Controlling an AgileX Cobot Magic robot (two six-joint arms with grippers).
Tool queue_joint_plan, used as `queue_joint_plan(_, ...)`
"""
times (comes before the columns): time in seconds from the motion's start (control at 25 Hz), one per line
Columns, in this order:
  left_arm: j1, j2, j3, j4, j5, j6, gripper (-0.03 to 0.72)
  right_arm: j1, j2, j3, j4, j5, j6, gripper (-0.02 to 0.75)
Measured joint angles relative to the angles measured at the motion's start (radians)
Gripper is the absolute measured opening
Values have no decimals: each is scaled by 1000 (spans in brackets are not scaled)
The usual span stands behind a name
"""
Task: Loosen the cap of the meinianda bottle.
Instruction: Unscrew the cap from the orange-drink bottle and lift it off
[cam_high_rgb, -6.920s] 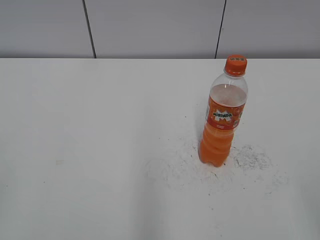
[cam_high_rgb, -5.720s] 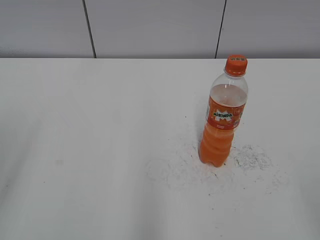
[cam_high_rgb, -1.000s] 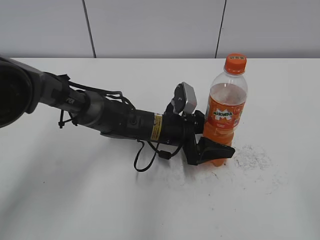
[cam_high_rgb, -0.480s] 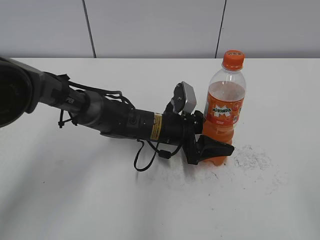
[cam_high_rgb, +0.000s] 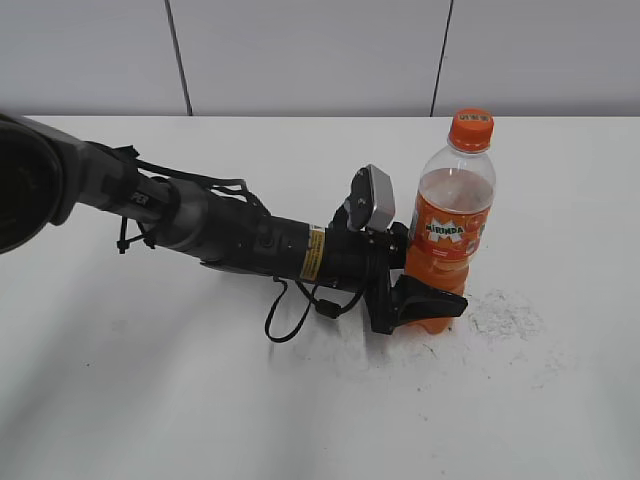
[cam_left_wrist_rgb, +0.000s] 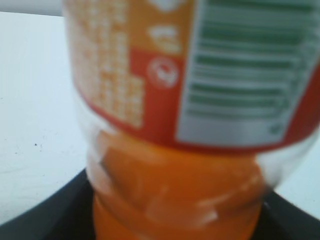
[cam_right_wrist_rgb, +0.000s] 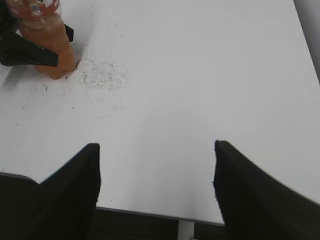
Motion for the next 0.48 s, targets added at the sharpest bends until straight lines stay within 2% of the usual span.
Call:
queue_joint_plan(0.24, 0, 0, 0, 3, 2, 0, 523, 0, 68, -39, 19, -55, 34, 523)
queue_joint_plan(0.36, 0, 0, 0, 3, 2, 0, 523, 0, 210, -93, 76, -109, 36, 523)
queue_joint_plan(0.48, 0, 0, 0, 3, 2, 0, 523, 0, 392, -165, 183, -143, 36, 523)
